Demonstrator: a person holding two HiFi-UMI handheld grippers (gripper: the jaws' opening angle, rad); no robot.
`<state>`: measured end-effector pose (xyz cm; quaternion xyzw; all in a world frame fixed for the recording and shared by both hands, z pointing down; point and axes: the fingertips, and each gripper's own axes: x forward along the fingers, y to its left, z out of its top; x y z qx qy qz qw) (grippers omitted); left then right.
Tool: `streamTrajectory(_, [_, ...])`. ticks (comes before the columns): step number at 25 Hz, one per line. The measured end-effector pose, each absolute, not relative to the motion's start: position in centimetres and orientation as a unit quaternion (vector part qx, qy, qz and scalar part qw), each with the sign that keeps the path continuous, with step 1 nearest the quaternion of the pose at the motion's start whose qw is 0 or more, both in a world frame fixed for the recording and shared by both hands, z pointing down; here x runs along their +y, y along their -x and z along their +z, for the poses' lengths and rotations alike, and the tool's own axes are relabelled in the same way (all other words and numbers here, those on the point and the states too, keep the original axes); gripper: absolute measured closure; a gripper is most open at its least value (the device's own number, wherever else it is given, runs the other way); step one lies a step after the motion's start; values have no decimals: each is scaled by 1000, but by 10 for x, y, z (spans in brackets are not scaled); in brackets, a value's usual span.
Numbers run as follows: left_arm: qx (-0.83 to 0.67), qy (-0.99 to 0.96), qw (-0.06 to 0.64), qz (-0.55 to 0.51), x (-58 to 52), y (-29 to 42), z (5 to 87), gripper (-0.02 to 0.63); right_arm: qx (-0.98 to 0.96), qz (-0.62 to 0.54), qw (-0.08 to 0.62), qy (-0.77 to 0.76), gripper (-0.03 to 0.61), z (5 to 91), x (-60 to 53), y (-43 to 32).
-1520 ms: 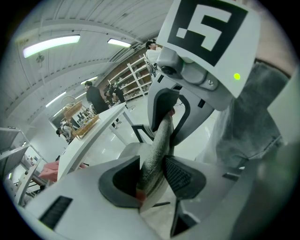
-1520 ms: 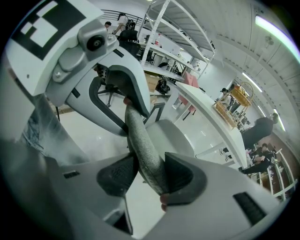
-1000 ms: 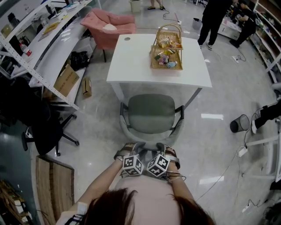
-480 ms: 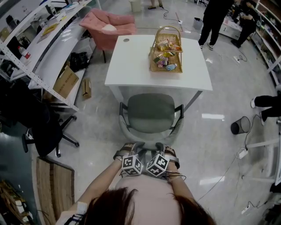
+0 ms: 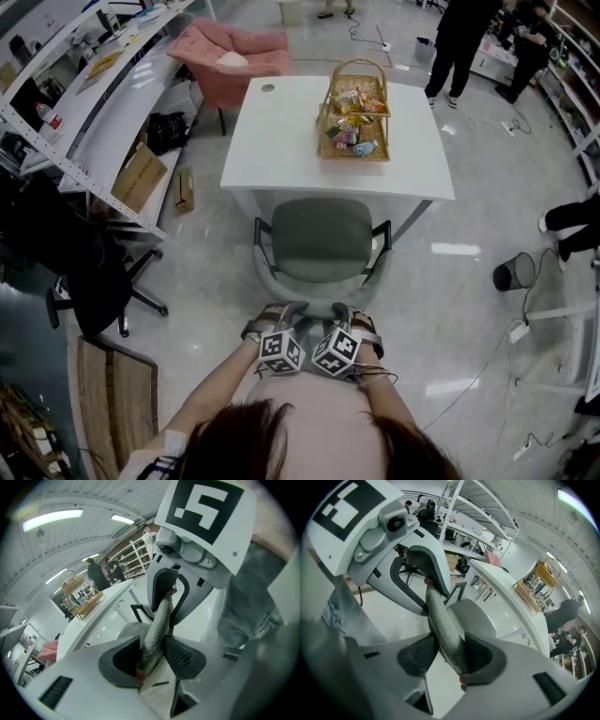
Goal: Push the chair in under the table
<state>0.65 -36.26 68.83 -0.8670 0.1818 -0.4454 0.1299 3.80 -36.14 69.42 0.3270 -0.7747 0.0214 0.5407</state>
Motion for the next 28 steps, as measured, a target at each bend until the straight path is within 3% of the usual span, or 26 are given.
streamTrajectory(28, [191, 866, 130, -443, -423, -18, 689, 451, -779, -1, 535, -326, 399, 694, -423, -50])
